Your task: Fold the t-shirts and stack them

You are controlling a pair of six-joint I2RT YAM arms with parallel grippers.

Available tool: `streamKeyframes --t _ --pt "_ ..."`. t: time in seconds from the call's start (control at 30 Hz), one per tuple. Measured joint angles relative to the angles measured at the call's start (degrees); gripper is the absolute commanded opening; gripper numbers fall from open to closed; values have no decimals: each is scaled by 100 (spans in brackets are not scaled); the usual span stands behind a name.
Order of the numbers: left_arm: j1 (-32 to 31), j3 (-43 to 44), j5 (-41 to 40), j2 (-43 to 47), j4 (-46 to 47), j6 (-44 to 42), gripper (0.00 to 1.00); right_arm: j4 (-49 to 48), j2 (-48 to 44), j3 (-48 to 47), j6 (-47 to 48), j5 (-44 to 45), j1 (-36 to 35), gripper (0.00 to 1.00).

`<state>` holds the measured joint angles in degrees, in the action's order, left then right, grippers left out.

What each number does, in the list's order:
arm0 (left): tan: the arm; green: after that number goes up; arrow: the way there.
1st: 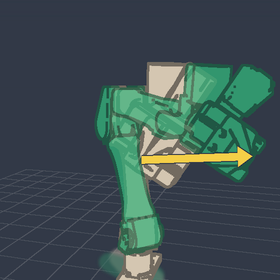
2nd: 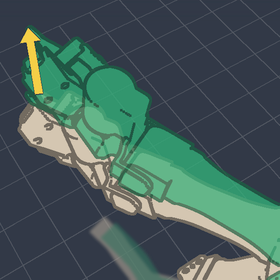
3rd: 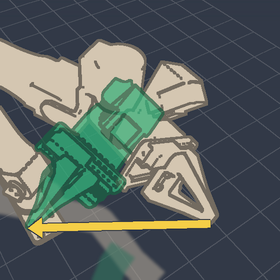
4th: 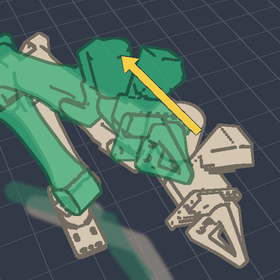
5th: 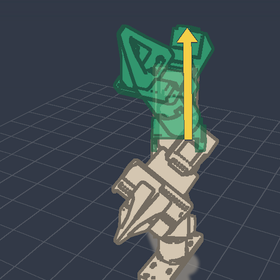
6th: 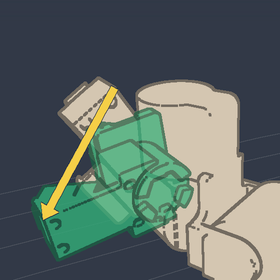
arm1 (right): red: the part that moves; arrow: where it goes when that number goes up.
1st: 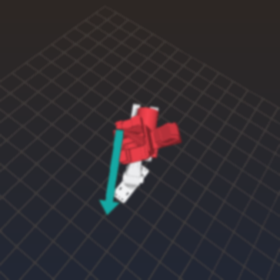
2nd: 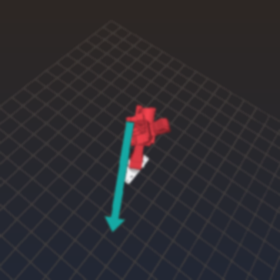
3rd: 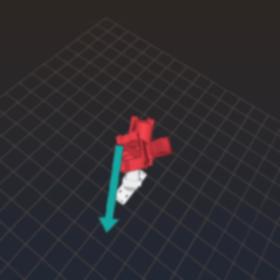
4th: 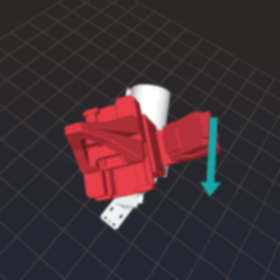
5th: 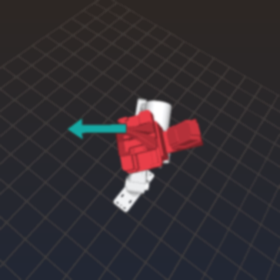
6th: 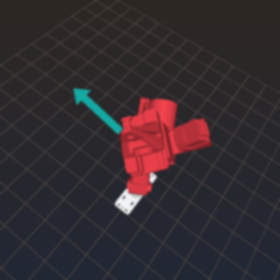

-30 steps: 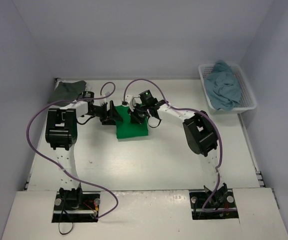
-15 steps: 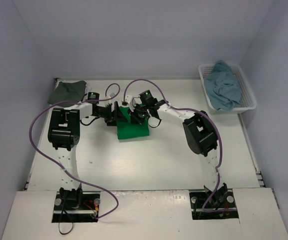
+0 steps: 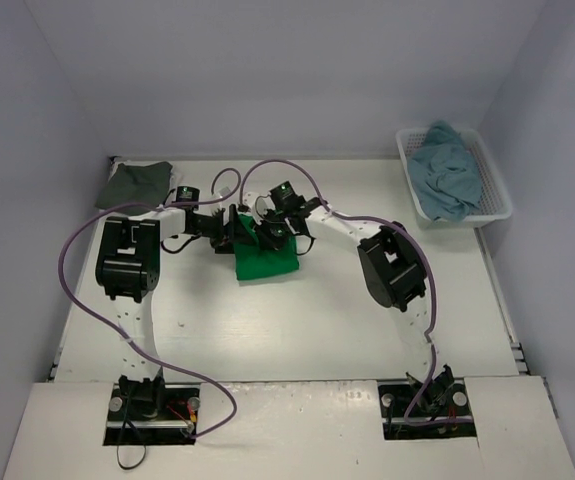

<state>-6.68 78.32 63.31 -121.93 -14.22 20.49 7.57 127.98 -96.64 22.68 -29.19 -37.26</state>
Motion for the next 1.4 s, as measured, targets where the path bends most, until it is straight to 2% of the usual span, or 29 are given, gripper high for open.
streamKeyframes --t 0.17,0.3,0.43,0.47,0.73,0.83,0.87,1.0,1.2,1.4 --pt "-2 -55 9 20 72 28 67 214 98 -195 -26 170 -35 0" --pt "-4 -111 35 4 114 105 57 251 116 -227 -39 173 -35 0" --pt "-33 -122 87 -103 120 203 37 260 116 -227 -39 170 -35 0" --pt "-55 -127 57 -129 118 216 35 262 116 -227 -39 170 -35 0" --pt "-234 -131 101 -214 101 380 32 326 114 -225 -31 131 -22 0" --pt "-238 -131 68 -229 98 402 23 328 114 -223 -17 127 -22 0" --pt "-238 -131 57 -249 101 402 16 326 111 -219 -13 125 -22 0" --pt "-240 -120 61 -291 50 404 0 282 50 -114 28 116 -11 0" --pt "-297 -42 4 -291 -166 289 0 179 -157 210 92 46 33 0" --pt "-367 227 -205 -291 -787 -186 0 284 -597 699 155 72 83 1"
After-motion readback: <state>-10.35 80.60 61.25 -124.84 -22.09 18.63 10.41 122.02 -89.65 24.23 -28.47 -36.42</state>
